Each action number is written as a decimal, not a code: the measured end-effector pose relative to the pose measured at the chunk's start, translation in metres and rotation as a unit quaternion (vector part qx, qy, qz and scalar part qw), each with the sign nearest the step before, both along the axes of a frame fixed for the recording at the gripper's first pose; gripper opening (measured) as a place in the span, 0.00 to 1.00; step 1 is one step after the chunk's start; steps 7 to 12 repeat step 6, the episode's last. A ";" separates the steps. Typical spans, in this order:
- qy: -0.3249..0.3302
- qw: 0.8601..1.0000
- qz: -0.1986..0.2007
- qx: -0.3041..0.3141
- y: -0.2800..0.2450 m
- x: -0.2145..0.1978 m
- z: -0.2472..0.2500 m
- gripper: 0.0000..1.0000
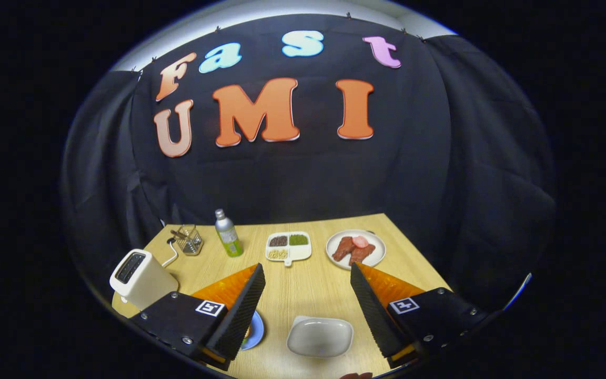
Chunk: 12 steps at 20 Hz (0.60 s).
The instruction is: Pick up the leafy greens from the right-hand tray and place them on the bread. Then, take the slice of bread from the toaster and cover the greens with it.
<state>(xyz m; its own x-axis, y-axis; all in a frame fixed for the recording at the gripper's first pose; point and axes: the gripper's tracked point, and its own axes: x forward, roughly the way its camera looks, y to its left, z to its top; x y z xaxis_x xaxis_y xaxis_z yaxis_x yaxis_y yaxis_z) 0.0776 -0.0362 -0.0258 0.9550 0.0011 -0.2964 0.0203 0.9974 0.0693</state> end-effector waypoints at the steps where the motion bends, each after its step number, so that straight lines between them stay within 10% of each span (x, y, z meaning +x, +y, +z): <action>1: -0.020 1.000 -0.003 0.001 -0.006 -0.003 0.015 0.98; 12: -0.101 0.995 -0.012 -0.015 -0.036 -0.017 0.067 0.98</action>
